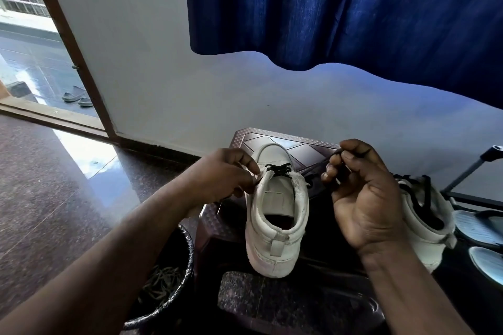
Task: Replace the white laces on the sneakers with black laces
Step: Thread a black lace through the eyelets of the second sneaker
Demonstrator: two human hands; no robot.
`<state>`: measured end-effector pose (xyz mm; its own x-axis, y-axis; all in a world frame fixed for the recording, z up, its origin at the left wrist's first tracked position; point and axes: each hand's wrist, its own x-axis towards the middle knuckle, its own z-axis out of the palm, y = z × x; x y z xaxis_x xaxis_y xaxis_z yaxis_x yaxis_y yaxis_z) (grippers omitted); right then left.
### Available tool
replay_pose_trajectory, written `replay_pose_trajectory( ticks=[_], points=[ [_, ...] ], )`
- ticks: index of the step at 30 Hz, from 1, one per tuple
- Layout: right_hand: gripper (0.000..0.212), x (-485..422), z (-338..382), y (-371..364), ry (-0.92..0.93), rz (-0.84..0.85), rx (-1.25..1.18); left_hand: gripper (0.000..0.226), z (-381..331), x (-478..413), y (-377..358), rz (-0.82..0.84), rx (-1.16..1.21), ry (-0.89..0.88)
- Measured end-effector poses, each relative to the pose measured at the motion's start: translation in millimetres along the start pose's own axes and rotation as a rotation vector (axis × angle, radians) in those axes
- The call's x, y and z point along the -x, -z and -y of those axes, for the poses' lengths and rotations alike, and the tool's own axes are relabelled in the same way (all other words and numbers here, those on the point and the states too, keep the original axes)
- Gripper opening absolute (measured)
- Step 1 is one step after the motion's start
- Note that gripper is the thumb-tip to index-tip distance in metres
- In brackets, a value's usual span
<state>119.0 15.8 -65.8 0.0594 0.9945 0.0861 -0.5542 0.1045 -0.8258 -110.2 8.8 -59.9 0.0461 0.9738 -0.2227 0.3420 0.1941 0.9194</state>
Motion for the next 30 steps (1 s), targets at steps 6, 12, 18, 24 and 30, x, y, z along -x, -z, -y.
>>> replay_pose_trajectory(
  ticks=[6, 12, 18, 24, 30],
  points=[
    [0.028, 6.2, 3.2, -7.4, 0.072, 0.016, 0.089, 0.008, -5.4, -8.6, -12.8, -0.228, -0.014, -0.219],
    [0.022, 16.9, 6.7, -18.6, 0.208, 0.116, 0.216, 0.026, -32.8, -2.0, -37.3, -0.015, 0.163, -0.422],
    [0.014, 22.4, 14.2, -21.6, 0.32, 0.138, 0.22, 0.011, -37.3, 4.7, -43.4, 0.077, 0.098, -0.523],
    [0.017, 20.3, 23.1, -21.3, 0.346, 0.101, 0.13, 0.008, -34.2, 1.6, -37.5, 0.088, 0.13, -0.547],
    [0.022, 21.5, 22.9, -23.9, 0.372, 0.115, 0.189, 0.02, -43.9, 8.1, -45.3, 0.143, 0.231, -0.568]
  ],
)
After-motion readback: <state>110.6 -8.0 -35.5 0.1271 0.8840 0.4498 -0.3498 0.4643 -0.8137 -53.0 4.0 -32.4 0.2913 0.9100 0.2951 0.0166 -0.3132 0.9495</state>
